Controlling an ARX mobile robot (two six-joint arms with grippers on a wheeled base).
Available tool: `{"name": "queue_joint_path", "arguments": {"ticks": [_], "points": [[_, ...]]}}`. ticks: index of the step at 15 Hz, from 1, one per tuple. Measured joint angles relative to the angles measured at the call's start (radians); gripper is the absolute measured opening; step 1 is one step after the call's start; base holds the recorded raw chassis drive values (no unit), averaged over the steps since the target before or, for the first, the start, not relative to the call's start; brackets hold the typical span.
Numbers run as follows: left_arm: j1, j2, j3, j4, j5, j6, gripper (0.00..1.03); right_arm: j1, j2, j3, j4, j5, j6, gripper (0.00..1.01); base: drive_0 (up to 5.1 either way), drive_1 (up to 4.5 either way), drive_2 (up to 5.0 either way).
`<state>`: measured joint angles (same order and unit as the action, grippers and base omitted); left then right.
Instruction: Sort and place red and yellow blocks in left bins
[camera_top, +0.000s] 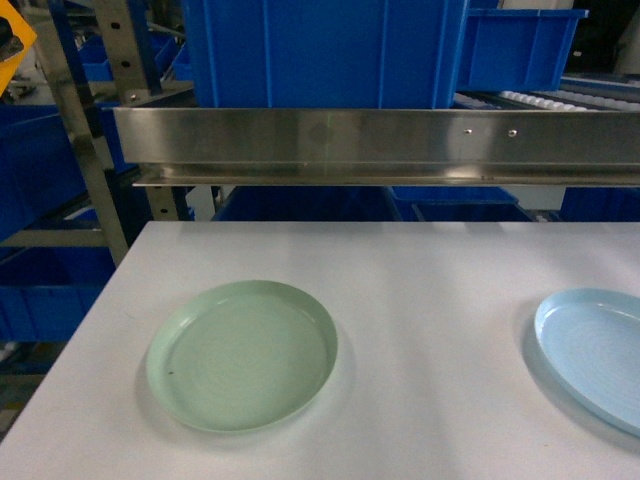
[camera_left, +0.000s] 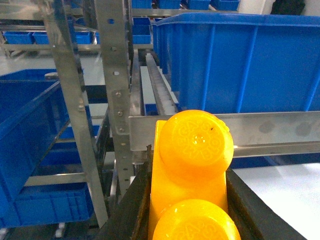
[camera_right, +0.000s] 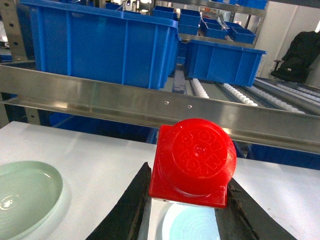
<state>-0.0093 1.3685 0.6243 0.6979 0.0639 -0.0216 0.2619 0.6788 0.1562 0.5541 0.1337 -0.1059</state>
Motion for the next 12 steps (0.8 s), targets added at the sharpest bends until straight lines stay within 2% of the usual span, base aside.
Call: {"name": "queue_joint_path", "arguments": {"ticks": [12], "points": [[-0.001, 0.0, 0.0, -0.002, 0.0, 0.0, 0.27, 0.0, 0.001, -0.002, -0.003, 0.0, 0.0, 0.29, -4.9, 2.51, 2.5]]}}
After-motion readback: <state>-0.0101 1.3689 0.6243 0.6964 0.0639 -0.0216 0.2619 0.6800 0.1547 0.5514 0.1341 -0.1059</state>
